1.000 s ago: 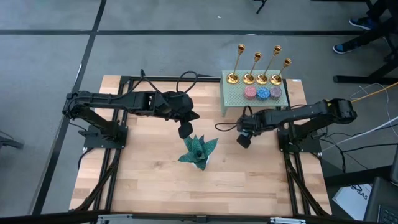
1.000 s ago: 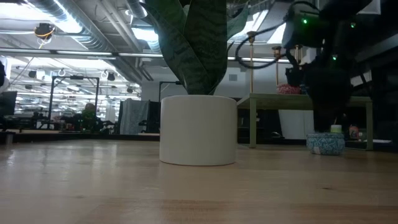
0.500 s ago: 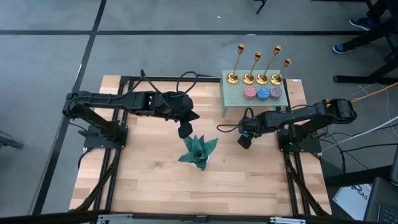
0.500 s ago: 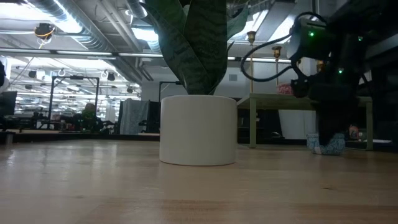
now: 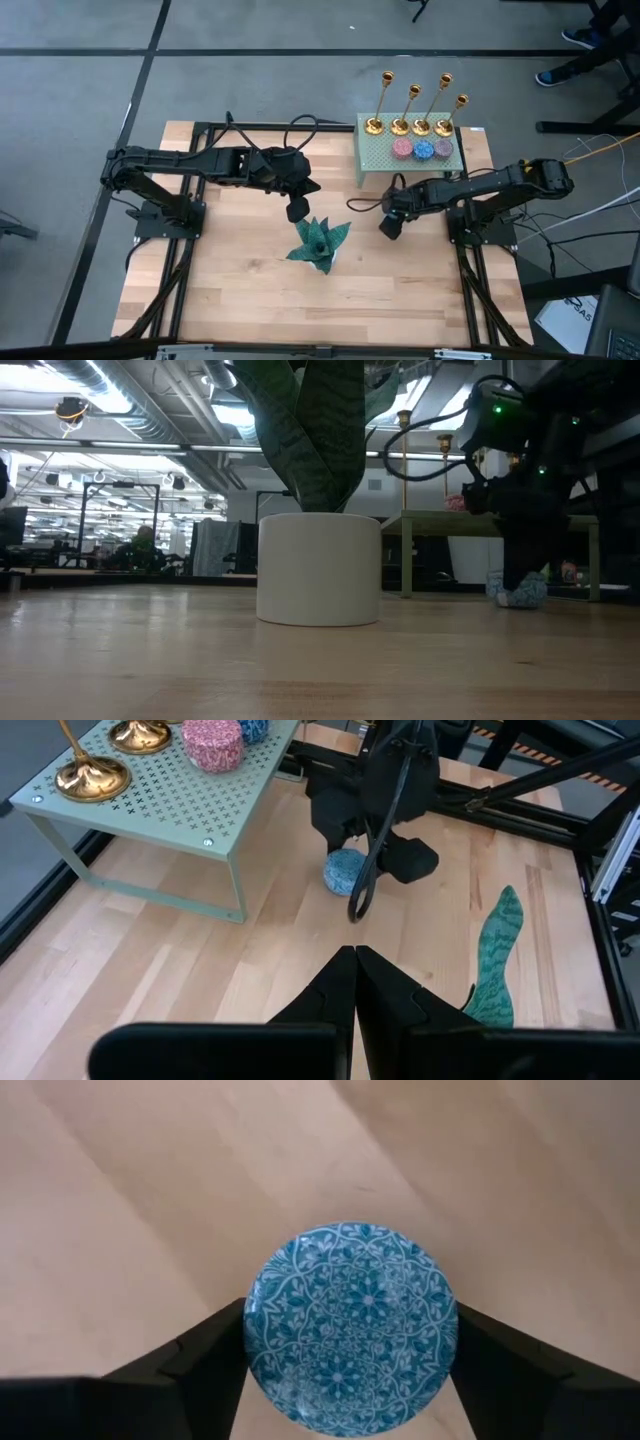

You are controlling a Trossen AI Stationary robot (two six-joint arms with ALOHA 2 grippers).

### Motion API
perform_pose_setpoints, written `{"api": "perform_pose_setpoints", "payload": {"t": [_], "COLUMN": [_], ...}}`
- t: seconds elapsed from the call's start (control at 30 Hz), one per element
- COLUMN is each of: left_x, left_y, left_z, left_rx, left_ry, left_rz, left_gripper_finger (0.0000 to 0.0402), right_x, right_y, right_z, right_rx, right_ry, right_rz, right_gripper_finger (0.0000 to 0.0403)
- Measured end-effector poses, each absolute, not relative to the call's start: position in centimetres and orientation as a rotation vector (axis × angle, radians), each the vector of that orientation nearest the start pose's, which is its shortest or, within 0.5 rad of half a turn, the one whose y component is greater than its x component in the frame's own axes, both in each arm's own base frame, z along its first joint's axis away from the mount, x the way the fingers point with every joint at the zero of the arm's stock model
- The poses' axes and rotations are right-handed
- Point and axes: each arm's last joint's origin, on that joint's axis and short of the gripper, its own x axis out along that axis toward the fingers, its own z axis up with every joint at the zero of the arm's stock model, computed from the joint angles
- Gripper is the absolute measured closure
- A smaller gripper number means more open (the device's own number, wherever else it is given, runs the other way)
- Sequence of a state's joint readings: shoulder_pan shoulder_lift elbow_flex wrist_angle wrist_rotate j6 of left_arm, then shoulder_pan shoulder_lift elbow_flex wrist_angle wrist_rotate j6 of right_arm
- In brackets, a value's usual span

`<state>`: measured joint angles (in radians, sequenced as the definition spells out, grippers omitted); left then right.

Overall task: Stock candles and holders on shelf
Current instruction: Align the light blue scented candle with the other scented candles on the shelf

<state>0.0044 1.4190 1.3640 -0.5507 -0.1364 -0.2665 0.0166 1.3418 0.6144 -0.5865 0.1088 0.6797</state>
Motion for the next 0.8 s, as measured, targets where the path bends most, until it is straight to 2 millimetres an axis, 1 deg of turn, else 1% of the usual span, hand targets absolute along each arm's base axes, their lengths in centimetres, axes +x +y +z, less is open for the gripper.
{"api": "perform_pose_setpoints", "payload": {"t": [0.17,0.33,0.43,0.53,0.63,0.8], "left_x": [30.7,30.7,30.7,30.7,30.6,30.0], "left_y": [0.5,0.5,0.5,0.5,0.5,0.5], "left_z": [35.6,35.6,35.6,35.6,35.7,36.4], "left_rx": [-0.218,-0.218,-0.218,-0.218,-0.218,-0.212], "left_ry": [0.583,0.583,0.582,0.582,0.58,0.556], "left_rz": [0.216,0.216,0.216,0.216,0.216,0.211], "left_gripper_finger": [0.0396,0.0396,0.0396,0.0396,0.0396,0.0396], "right_x": [21.4,22.7,23.6,24.1,24.7,25.6], "right_y": [0.3,0.7,0.9,1.0,1.0,1.1], "right_z": [15.3,17.3,18.8,20.5,22.4,25.9], "right_rx": [0.56,0.547,0.536,0.504,0.483,0.442], "right_ry": [1.209,1.163,1.127,1.127,1.11,1.059], "right_rz": [-0.432,-0.381,-0.356,-0.346,-0.326,-0.282], "right_gripper_finger": [0.0115,0.0115,0.0115,0.0115,0.0115,0.0115]}}
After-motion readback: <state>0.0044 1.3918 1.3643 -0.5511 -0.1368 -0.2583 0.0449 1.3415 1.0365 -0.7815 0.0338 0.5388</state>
